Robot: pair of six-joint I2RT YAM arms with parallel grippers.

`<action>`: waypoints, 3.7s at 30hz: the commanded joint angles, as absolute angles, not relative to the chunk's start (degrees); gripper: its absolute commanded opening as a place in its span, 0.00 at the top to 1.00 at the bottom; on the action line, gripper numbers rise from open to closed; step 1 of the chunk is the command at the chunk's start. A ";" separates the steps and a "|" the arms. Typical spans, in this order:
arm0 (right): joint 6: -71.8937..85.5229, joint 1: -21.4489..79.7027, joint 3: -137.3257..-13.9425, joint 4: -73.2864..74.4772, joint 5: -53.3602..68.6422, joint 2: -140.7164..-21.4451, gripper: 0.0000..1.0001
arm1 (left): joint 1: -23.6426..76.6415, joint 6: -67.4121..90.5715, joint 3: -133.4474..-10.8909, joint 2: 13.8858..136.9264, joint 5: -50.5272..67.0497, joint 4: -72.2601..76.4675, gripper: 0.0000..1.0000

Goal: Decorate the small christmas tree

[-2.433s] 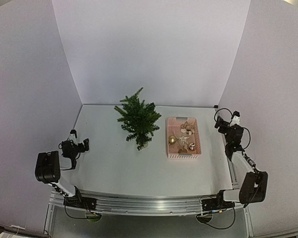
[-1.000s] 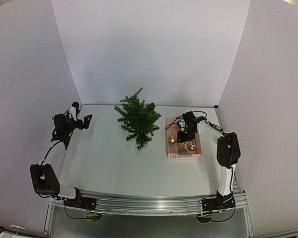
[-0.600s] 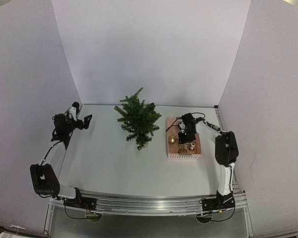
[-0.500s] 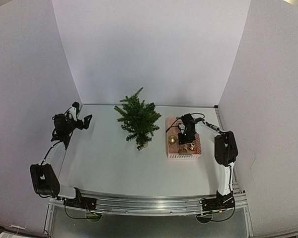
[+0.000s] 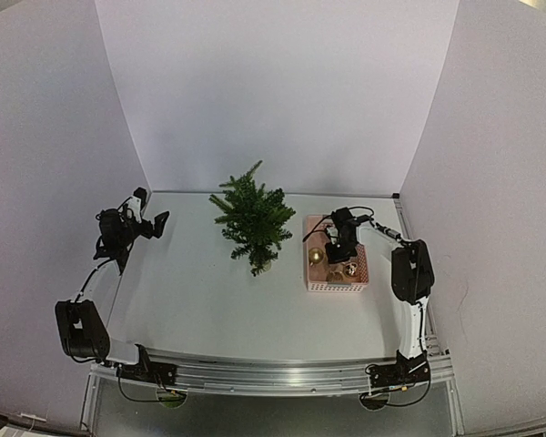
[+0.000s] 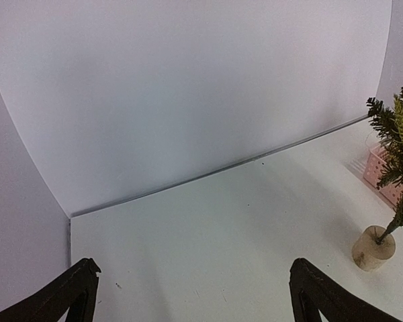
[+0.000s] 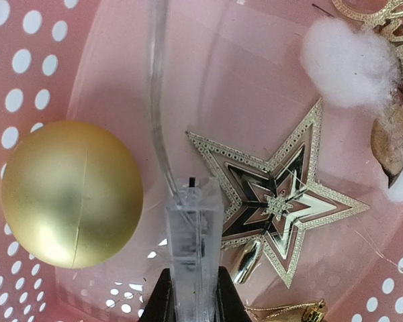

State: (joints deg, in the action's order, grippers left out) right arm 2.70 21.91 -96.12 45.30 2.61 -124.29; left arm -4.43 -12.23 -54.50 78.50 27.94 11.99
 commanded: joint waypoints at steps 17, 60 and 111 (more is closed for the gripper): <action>0.55 22.28 -102.93 47.88 -5.22 -107.65 0.94 | -4.35 -12.75 -55.76 78.93 31.33 16.26 0.00; 31.47 26.27 -117.23 11.72 47.31 -79.20 0.96 | 31.72 -3.32 -90.46 85.23 53.21 2.20 0.00; 55.76 31.70 -113.89 -28.19 53.32 -88.58 0.94 | 56.31 11.37 -121.65 127.60 34.08 28.93 0.00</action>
